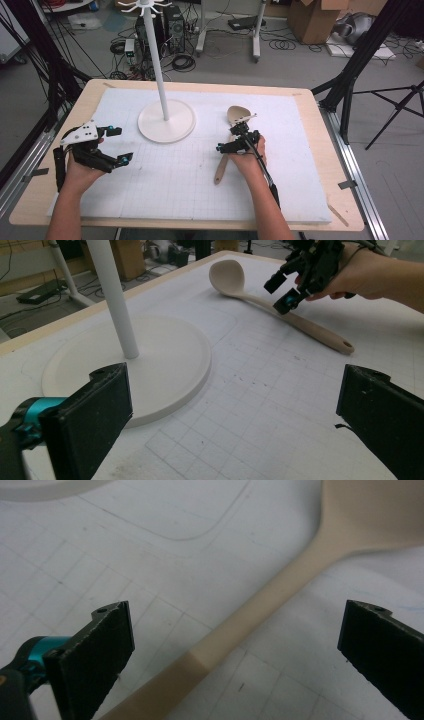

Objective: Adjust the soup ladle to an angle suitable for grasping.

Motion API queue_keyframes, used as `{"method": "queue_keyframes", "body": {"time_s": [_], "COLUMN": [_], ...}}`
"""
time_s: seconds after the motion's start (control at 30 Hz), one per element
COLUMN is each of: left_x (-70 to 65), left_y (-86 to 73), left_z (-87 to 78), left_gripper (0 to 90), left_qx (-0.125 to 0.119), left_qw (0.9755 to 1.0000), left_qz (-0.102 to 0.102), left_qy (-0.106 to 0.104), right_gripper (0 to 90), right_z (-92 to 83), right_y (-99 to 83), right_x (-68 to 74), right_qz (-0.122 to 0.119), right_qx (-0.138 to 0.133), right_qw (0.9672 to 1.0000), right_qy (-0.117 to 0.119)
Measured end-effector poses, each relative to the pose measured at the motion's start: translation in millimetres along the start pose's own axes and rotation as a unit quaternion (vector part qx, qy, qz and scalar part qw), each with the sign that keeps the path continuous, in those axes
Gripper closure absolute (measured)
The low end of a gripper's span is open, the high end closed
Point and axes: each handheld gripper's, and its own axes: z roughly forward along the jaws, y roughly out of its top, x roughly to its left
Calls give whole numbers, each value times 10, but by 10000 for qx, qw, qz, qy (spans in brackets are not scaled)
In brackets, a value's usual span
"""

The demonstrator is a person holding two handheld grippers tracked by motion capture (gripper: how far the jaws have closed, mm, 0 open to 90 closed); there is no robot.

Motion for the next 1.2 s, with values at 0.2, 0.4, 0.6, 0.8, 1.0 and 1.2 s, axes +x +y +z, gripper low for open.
{"method": "queue_keyframes", "body": {"time_s": [0.2, 0.4, 0.6, 0.8, 1.0, 1.2], "left_x": [-8, -33, -33, -28, -28, -6], "left_y": [-5, 6, 10, 13, 15, -2], "left_z": [22, 47, 38, 14, 7, -1], "left_gripper": [17, 17, 17, 17, 17, 17], "left_qx": [23, 24, 14, 27, 40, 107], "left_qw": [10000, 10000, 10000, 10000, 10000, 9999], "left_qz": [8, 37, 50, 69, 58, 44], "left_qy": [-34, -62, -47, 10, 15, 43], "right_gripper": [78, 182, 313, 362, 410, 471], "right_z": [52, 41, 4, -13, -30, -70], "right_y": [-22, -40, -41, -42, -45, -61], "right_x": [38, 68, 78, 49, 46, 8], "right_qz": [-48, -171, -257, -165, -56, -35], "right_qx": [254, 222, 200, 199, 230, 281], "right_qw": [9995, 9993, 9995, 9997, 9997, 9995], "right_qy": [-170, -235, -62, -48, -104, -115]}}
